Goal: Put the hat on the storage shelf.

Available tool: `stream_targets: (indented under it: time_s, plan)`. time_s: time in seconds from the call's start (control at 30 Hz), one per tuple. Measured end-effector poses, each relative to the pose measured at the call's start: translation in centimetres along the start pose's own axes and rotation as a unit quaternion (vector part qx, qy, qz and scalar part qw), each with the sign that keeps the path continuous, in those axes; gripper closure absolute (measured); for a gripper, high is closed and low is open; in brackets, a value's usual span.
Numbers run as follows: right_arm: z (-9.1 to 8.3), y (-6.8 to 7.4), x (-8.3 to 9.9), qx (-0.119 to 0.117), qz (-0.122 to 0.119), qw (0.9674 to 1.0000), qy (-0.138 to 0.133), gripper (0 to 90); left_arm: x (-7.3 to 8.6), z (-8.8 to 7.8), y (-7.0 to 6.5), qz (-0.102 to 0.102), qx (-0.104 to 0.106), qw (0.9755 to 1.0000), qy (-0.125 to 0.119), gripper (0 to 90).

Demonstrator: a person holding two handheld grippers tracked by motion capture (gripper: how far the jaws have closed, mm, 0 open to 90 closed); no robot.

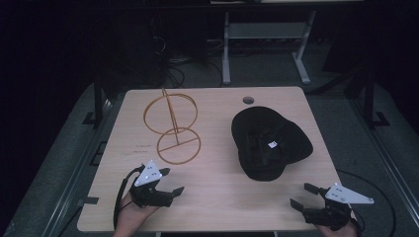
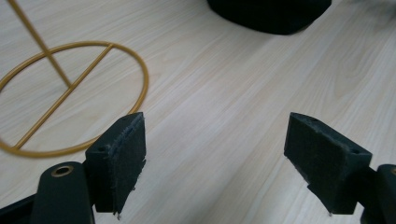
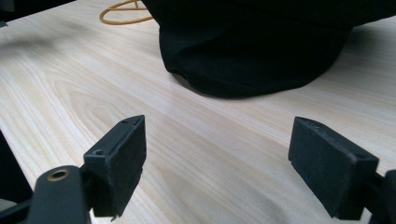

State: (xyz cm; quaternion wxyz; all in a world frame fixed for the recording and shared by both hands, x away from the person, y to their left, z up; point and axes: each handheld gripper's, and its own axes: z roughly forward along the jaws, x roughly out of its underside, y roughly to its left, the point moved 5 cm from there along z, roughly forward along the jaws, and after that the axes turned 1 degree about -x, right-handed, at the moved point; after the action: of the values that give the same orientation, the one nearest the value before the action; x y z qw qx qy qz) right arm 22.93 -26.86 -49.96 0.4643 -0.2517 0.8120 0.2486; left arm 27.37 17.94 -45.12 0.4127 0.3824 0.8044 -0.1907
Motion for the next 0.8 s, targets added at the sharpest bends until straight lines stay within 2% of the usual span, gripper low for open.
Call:
stream_targets:
  time_s: [0.17, 0.33, 0.37, 0.43, 0.53, 0.57, 0.6, 0.63, 0.7, 0.77, 0.8]
  plan:
    - [-0.1, -0.3, 0.1, -0.003, 0.01, 0.9999, -0.004, 18.7, -0.6, 0.6, -0.3, 0.005, 0.01, 0.9999, -0.002, 20.2]
    - [-0.3, -0.1, 0.1, 0.004, 0.009, 0.9999, -0.006, 18.6, -2.2, 1.2, -1.6, 0.031, 0.031, 0.999, -0.006, 20.3]
    - [-0.3, 0.0, 0.1, 0.004, 0.008, 0.9999, -0.006, 18.6, -2.6, 1.2, -1.8, 0.031, 0.039, 0.9987, -0.012, 20.3]
    - [-0.3, 0.0, 0.1, 0.005, 0.009, 0.9999, -0.004, 18.6, -3.5, 1.2, -2.3, 0.018, 0.066, 0.9973, -0.027, 20.1]
    - [-0.3, 0.0, 0.1, 0.005, 0.011, 0.9999, -0.005, 18.6, -4.3, 1.3, -2.7, 0.017, 0.077, 0.9963, -0.034, 19.1]
    - [-0.2, 0.0, 0.1, 0.003, 0.013, 0.9999, -0.006, 18.6, -5.2, 1.3, -3.2, 0.024, 0.084, 0.9956, -0.036, 18.8]
    - [-0.1, -0.1, 0.1, 0.001, 0.013, 0.9999, -0.007, 18.6, -5.2, 1.3, -3.2, 0.024, 0.084, 0.9956, -0.036, 18.8]
    - [0.0, -0.1, 0.1, -0.001, 0.017, 0.9998, -0.006, 18.6, -6.3, 1.5, -3.7, 0.036, 0.09, 0.9946, -0.037, 18.8]
    - [0.3, -0.3, 0.1, -0.003, 0.02, 0.9998, -0.004, 18.5, -7.3, 1.8, -4.2, 0.051, 0.094, 0.9938, -0.032, 18.5]
    - [0.4, -0.3, 0.1, -0.005, 0.021, 0.9998, -0.004, 18.6, -8.8, 2.1, -4.8, 0.076, 0.097, 0.992, -0.029, 18.2]
    - [0.4, -0.3, 0.1, -0.005, 0.02, 0.9998, -0.005, 18.6, -8.8, 2.1, -4.8, 0.076, 0.097, 0.992, -0.029, 18.2]
